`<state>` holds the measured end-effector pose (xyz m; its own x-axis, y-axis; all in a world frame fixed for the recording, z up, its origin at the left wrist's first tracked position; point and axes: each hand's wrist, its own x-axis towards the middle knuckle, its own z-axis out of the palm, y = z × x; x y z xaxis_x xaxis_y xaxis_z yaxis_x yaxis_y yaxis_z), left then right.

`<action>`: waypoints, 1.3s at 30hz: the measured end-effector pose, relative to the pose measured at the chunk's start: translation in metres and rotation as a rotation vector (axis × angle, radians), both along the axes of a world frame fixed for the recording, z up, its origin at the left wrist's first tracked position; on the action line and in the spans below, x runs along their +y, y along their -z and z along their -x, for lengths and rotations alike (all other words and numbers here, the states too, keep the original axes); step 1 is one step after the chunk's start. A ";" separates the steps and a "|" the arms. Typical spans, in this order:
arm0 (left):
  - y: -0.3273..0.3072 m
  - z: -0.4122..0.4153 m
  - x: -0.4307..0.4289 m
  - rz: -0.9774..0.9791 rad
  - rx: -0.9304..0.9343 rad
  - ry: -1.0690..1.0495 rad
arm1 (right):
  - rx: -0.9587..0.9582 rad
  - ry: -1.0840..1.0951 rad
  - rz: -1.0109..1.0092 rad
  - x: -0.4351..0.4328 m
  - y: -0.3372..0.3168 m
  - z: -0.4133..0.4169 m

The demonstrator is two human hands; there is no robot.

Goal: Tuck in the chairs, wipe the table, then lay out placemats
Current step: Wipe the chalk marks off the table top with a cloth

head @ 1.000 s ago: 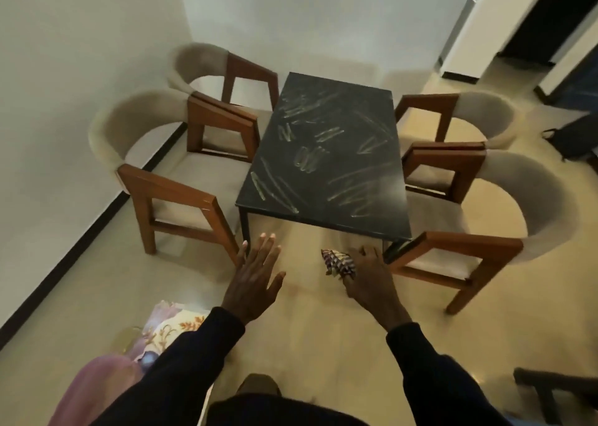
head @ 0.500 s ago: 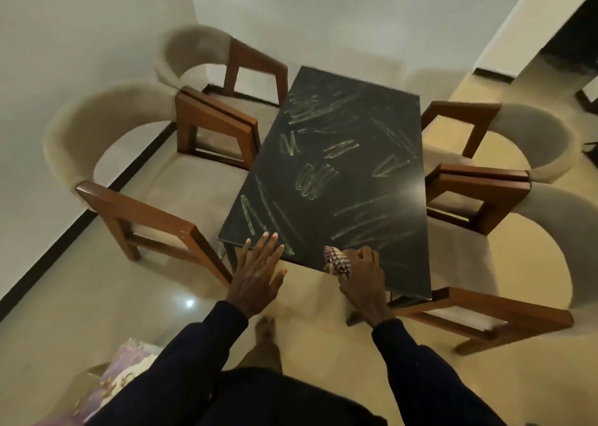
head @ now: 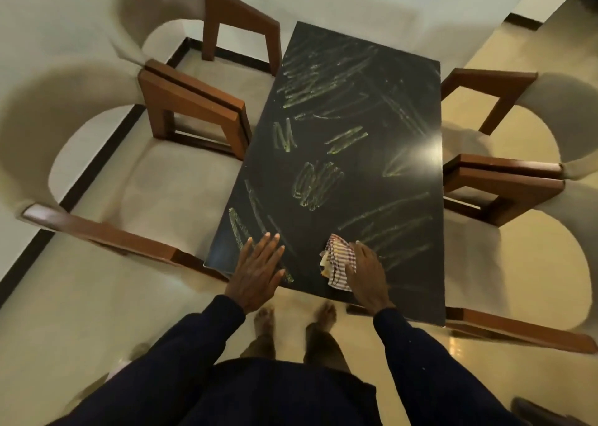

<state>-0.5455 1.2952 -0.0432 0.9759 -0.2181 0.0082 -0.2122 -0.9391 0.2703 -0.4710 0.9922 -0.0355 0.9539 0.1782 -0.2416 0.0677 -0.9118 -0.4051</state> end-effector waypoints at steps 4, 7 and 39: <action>0.016 -0.011 0.001 -0.032 0.054 0.049 | 0.026 -0.118 0.022 0.008 0.027 -0.003; 0.026 -0.011 0.000 -0.043 0.068 0.063 | -0.033 -0.110 0.121 0.025 0.044 0.005; 0.067 0.006 0.002 -0.007 0.217 -0.053 | -0.177 0.041 0.184 -0.028 0.070 -0.033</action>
<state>-0.5517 1.2974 -0.1106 0.9646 -0.1659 -0.2049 -0.1002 -0.9495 0.2973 -0.4382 0.9641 -0.1053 0.9897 0.1072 -0.0948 0.0845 -0.9724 -0.2174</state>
